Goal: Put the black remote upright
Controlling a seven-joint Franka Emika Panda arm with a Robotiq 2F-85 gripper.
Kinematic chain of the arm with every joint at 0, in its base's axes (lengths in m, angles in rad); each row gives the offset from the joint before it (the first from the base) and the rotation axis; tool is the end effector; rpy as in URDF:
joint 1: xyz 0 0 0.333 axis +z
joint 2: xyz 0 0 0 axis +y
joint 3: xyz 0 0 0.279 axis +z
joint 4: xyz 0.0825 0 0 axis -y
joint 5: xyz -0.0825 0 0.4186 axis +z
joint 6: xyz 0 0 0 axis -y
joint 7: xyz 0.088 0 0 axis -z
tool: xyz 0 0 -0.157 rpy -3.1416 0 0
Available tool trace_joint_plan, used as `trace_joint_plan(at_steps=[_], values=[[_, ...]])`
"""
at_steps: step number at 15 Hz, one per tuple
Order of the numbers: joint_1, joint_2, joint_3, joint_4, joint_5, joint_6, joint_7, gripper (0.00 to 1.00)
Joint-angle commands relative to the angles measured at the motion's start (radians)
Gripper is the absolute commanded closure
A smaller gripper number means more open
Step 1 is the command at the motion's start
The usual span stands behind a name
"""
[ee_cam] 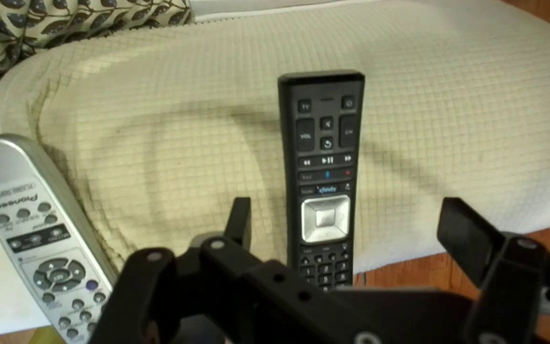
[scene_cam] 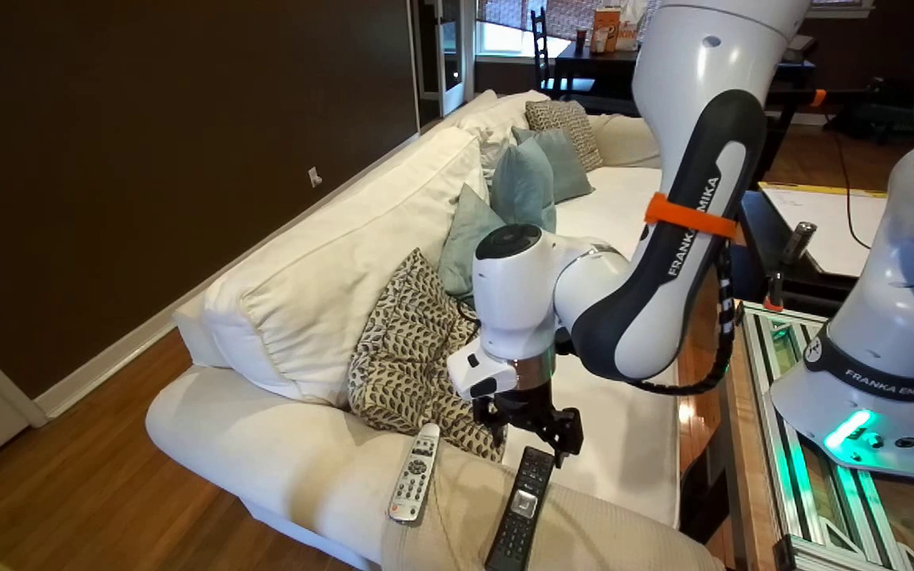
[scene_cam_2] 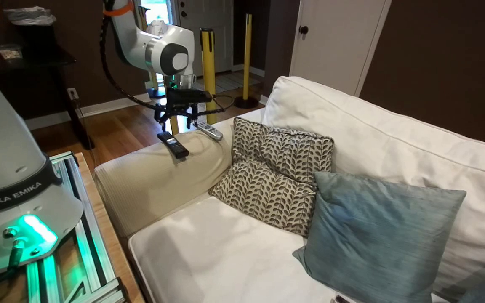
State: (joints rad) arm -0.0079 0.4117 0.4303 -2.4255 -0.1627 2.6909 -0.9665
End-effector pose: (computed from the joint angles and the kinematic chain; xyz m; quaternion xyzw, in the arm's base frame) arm 0.4110 0.2259 0.0330 -0.7242 -0.6858 0.0326 0.0641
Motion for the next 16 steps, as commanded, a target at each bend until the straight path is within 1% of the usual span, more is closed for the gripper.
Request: trace_joint_plan(at_steps=[1,4,8,13,14,16], values=[[-0.009,-0.12,0.049,-0.039,0.121,-0.094,-0.044,0.0],[0.018,-0.193,0.047,-0.038,0.206,-0.18,-0.055,0.0],[0.064,-0.269,0.013,-0.037,0.279,-0.277,-0.052,0.0],[0.124,-0.327,-0.032,-0.044,0.323,-0.297,-0.026,0.0],[0.131,-0.28,-0.047,-0.015,0.301,-0.269,-0.041,0.0],[0.145,-0.294,-0.056,-0.019,0.304,-0.273,-0.036,0.0]])
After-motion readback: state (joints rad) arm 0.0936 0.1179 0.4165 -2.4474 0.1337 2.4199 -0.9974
